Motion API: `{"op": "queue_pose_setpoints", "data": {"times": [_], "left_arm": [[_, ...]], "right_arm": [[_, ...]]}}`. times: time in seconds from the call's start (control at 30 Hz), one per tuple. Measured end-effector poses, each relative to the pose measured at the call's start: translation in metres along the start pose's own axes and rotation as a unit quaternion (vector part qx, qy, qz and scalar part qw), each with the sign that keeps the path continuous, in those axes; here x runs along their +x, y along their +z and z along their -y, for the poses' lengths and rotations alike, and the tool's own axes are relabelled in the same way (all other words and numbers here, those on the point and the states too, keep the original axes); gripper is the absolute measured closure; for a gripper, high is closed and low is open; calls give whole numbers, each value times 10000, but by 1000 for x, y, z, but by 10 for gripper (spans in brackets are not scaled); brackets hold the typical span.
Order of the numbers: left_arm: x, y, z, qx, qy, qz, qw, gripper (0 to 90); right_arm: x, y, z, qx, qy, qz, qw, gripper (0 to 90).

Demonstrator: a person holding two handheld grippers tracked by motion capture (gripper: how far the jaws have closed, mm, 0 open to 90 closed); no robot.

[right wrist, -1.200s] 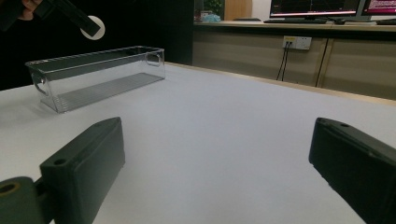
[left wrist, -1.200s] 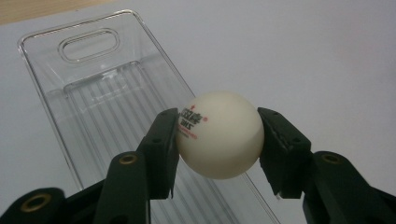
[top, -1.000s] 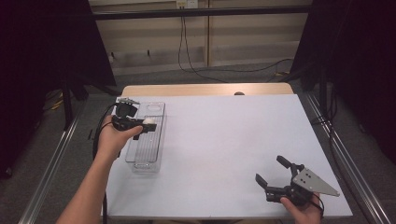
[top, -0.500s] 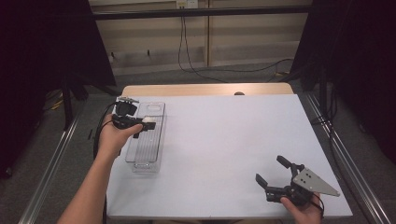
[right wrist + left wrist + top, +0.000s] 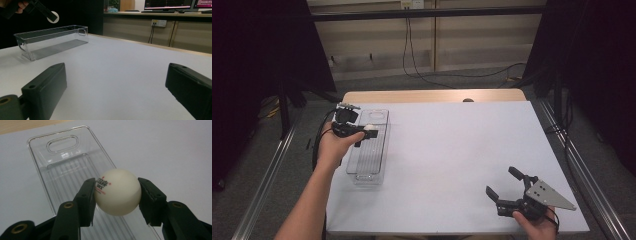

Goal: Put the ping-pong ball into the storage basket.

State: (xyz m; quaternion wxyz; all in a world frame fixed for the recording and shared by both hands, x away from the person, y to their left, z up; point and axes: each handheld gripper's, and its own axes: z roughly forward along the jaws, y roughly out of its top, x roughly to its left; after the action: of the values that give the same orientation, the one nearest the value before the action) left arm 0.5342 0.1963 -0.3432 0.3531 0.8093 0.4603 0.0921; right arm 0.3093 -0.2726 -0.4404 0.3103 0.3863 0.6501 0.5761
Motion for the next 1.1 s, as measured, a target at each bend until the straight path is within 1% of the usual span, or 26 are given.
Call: {"op": "queue_pose_setpoints", "data": {"times": [0.1,0.13,0.2,0.27,0.33,0.4,0.43,0.47,0.5,0.57,0.6,0.67,0.7,0.77,0.8,0.83,1.0,1.03,1.1], "left_arm": [[0,0,0,5,-19,-7,10000,512],[1,0,0,29,59,-31,10000,512],[2,0,0,41,38,-41,10000,512],[3,0,0,67,70,-29,9999,511],[3,1,0,45,53,-73,9999,512],[2,1,0,79,29,-57,9999,511],[3,2,0,56,36,-82,9999,512],[3,2,0,74,25,-30,10000,511],[2,4,1,16,20,-112,9999,511],[4,4,1,100,44,-70,9999,512],[3,5,2,15,-20,-110,9999,512],[4,5,2,65,-24,-92,9999,512],[4,7,3,-9,-53,-145,9999,511],[4,7,3,-8,-62,-133,9999,511],[6,6,3,67,-2,-126,9999,512],[6,6,3,58,13,-141,9999,511],[7,8,4,93,18,-177,9998,512],[6,9,5,3,-65,-178,9998,512],[6,10,5,5,-50,-183,9998,512]], "right_arm": [[0,0,0,5,2,3,10000,31],[0,0,0,5,2,3,10000,31],[0,0,0,4,8,-3,10000,30],[0,0,0,1,1,6,10000,30],[0,0,0,4,5,5,10000,30],[0,0,0,-7,-6,9,10000,30],[0,0,0,8,-2,-6,10000,30],[0,0,0,-1,-1,6,10000,30],[0,0,0,0,0,3,10000,30],[0,0,0,0,-1,0,10000,30],[0,0,0,-1,0,0,10000,30],[0,0,0,-8,-13,7,10000,30],[0,0,0,-8,-12,3,10000,31],[0,0,0,-2,-9,4,10000,30],[0,0,0,3,4,1,10000,30],[0,0,0,-2,-7,1,10000,30],[0,0,0,-10,-13,3,10000,30],[0,0,0,-9,-12,-2,10000,30],[-1,-1,0,-4,-25,-8,10000,30]]}}
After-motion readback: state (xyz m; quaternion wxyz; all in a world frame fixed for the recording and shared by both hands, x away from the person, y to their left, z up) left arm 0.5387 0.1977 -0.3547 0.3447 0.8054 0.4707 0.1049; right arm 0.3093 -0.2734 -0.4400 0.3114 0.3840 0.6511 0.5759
